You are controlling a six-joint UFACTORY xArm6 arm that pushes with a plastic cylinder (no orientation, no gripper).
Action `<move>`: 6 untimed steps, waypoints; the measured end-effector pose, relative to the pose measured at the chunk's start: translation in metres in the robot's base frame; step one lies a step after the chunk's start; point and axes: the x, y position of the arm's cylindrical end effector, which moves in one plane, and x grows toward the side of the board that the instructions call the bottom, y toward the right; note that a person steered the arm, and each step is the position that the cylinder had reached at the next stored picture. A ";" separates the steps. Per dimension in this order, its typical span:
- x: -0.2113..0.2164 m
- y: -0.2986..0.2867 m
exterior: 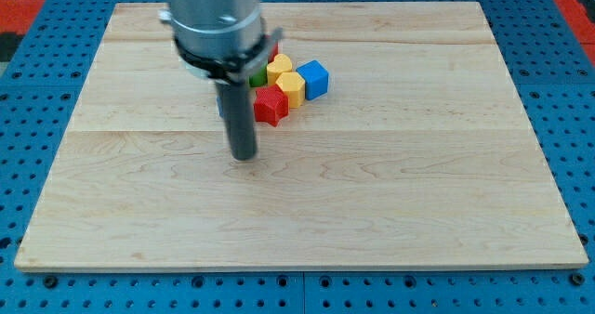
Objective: Nudge blue cube up a bit
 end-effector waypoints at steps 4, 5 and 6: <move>-0.084 0.076; -0.088 0.076; -0.096 0.075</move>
